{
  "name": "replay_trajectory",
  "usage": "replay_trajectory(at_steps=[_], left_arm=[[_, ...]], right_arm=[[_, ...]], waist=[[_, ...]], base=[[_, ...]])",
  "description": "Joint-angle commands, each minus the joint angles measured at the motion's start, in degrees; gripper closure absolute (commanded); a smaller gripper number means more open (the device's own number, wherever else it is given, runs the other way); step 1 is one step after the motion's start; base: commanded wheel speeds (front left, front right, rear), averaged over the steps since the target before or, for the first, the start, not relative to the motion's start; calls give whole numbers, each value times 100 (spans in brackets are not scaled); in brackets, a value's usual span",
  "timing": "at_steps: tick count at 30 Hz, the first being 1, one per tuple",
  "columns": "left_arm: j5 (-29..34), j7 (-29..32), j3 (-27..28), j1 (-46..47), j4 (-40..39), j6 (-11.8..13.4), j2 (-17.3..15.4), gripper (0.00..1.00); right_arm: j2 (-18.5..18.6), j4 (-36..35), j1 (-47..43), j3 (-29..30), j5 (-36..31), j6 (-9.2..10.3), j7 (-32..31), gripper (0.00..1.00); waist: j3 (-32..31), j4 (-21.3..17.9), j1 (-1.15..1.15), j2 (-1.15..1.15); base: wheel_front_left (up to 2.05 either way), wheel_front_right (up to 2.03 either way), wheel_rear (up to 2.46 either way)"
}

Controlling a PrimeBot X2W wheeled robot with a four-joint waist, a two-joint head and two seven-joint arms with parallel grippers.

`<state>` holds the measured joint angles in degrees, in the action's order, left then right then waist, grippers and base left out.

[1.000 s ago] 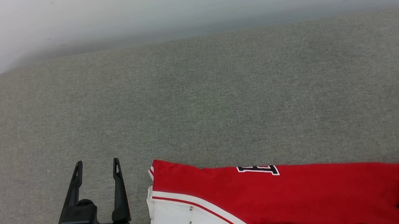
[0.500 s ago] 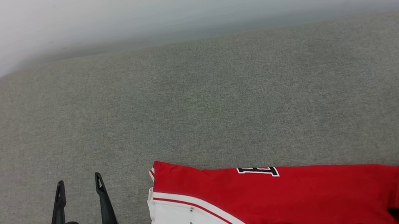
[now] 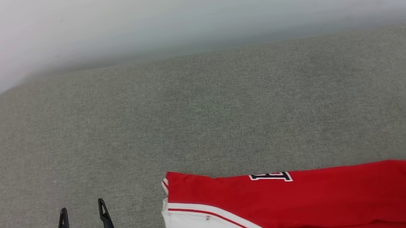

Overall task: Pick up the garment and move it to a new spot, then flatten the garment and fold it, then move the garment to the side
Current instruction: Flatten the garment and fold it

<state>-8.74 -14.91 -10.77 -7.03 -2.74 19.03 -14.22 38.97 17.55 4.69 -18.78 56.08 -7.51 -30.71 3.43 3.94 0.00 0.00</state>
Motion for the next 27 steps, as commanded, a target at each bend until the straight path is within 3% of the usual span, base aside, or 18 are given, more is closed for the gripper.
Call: replay_trajectory(at_steps=[1,9,15,20,27], left_arm=[[106,-39,56,-93,21,-73,45,0],[371,-38,231,-229,58,-317,253,0],[509,-38,296,-303,66,-522,357,0],[567,-39,380,-326,83,-630,459,0],[625,-39,464,-316,112,-804,529,0]], right_arm=[[127,20,-14,109,6,5,4,100],[606,286,-223,624,-121,5,-184,100],[763,326,-330,915,-390,5,-393,100],[648,-365,-449,879,-581,4,-500,100],[148,-2017,-357,458,-411,4,-887,100]], waist=[[-37,-3,0,0],[-100,-28,0,0],[-153,-64,0,0],[-203,-80,0,0],[-182,-29,0,0]], base=[[0,0,0],[0,0,0],[0,0,0],[0,0,0],[0,0,0]])
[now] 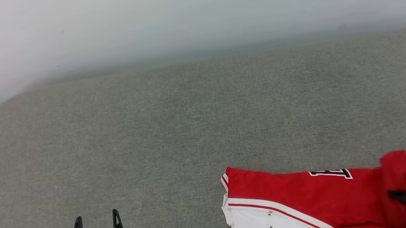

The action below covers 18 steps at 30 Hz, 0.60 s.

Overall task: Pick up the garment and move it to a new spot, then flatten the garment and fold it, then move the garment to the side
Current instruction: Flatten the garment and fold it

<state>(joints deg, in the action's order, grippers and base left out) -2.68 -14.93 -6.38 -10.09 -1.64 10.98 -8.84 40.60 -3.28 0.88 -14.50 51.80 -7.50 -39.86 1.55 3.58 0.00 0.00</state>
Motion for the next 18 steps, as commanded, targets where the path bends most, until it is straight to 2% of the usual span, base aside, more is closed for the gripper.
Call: replay_trajectory(at_steps=[1,5,9,14,18], left_arm=[[31,-37,28,16,12,-30,4,0],[59,-38,44,113,28,-118,62,0],[87,-33,68,167,48,-190,107,0],[92,-33,128,298,77,-266,153,0],[108,-32,147,433,93,-318,212,0]], right_arm=[[-80,-128,83,-63,6,3,-59,100],[-373,-683,407,-518,-82,3,-350,100],[-714,-743,930,-1140,-289,3,-580,100],[-1100,-350,1760,-2073,-573,3,-645,100],[-1426,327,2390,-2793,-786,3,-495,100]], waist=[[23,28,0,0],[102,117,0,0],[212,186,0,0],[390,274,0,0],[559,345,0,0]], base=[[0,0,0],[0,0,0],[0,0,0],[0,0,0],[0,0,0]])
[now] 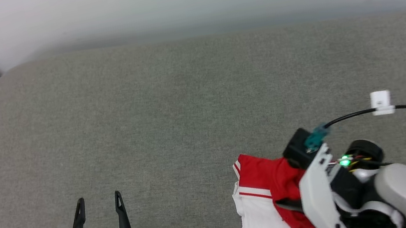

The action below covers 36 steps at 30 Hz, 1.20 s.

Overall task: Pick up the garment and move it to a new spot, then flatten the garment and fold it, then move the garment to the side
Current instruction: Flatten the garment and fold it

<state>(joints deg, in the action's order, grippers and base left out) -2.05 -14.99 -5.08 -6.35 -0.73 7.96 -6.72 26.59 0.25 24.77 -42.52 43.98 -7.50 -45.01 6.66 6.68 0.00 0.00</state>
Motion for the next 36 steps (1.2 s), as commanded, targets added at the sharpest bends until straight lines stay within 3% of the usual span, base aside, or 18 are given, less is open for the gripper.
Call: replay_trajectory(at_steps=[1,7,11,12,14,19,23,25,26,28,32,36], left_arm=[[46,-26,10,97,4,-31,25,0],[42,-26,-28,261,71,-107,117,0],[33,-26,24,291,95,-136,154,0],[33,-26,46,263,98,-139,159,0],[31,-26,101,174,108,-140,162,0],[22,-26,193,54,102,-194,180,0],[72,-26,268,-56,85,-208,184,0],[80,-26,285,-74,90,-227,192,0],[70,-26,313,-148,76,-237,202,0],[77,-26,328,-186,58,-254,209,0],[87,-26,359,-248,19,-280,217,0],[96,-26,373,-287,13,-314,215,0]], right_arm=[[-93,177,154,-143,-54,3,64,100],[-381,1368,665,-1024,-93,3,390,100],[-379,1760,825,-1361,15,3,734,98],[-354,1783,864,-1430,42,4,831,72],[-277,1754,952,-1516,100,4,1042,0],[18,1292,1040,-1526,65,3,1806,0],[246,923,953,-1039,-168,3,2594,0],[312,884,835,-616,-374,3,3062,0],[183,1032,526,258,-779,3,3851,0],[46,1159,272,820,-1157,3,4320,0],[-277,1433,-269,1895,-1991,3,5073,0],[-578,1567,-717,2557,-2559,3,5573,0]], waist=[[87,57,0,0],[245,196,0,0],[229,226,0,0],[205,212,0,0],[125,166,0,0],[-132,-7,0,0],[-345,-179,0,0],[-440,-255,0,0],[-555,-364,0,0],[-623,-419,0,0],[-695,-502,0,0],[-734,-540,0,0]], base=[[0,0,0],[0,0,0],[0,0,0],[0,0,0],[0,0,0],[0,0,0],[0,0,0],[0,0,0],[0,0,0],[0,0,0],[0,0,0],[0,0,0]])
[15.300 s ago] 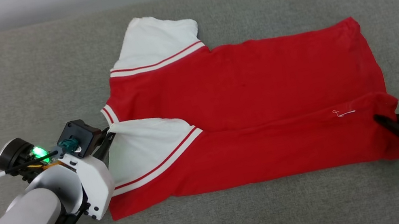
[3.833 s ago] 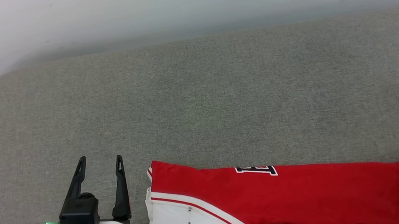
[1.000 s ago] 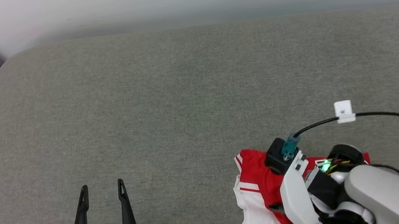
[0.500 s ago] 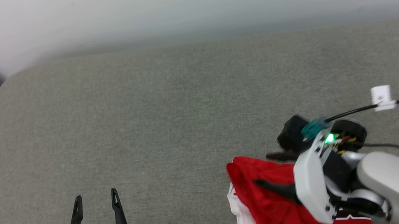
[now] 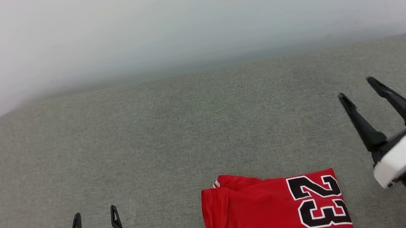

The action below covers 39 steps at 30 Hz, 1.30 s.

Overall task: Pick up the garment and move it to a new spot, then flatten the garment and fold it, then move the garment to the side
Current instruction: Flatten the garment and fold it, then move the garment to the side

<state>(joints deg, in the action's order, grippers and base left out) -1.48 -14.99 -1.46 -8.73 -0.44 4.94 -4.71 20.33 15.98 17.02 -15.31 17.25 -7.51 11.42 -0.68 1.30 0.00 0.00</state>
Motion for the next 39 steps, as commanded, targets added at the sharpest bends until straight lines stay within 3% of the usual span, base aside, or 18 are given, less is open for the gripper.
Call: replay_trajectory(at_steps=[1,7,11,16,30,39], left_arm=[[42,-26,11,-50,-11,-24,16,0],[-5,-26,-14,-146,34,-101,38,0],[15,-26,-53,-166,54,-152,53,0],[28,-26,-76,-253,66,-216,59,0],[-6,-26,-114,-358,-7,-292,85,0],[-46,-26,-68,-382,-18,-267,109,0]], right_arm=[[-71,13,-96,85,-52,5,53,0],[-858,-291,-995,1122,-695,5,355,0],[-1287,-852,-1512,1625,-947,4,377,0],[-1593,-1401,-2149,1858,-1025,4,374,0],[-1757,-1737,-2998,1896,-725,4,375,0],[-1758,-1985,-2625,1821,-945,4,376,0]], waist=[[-20,-6,0,0],[-116,-11,0,0],[-144,15,0,0],[-168,46,0,0],[-252,129,0,0],[-255,91,0,0]], base=[[0,0,0],[0,0,0],[0,0,0],[0,0,0],[0,0,0],[0,0,0]])
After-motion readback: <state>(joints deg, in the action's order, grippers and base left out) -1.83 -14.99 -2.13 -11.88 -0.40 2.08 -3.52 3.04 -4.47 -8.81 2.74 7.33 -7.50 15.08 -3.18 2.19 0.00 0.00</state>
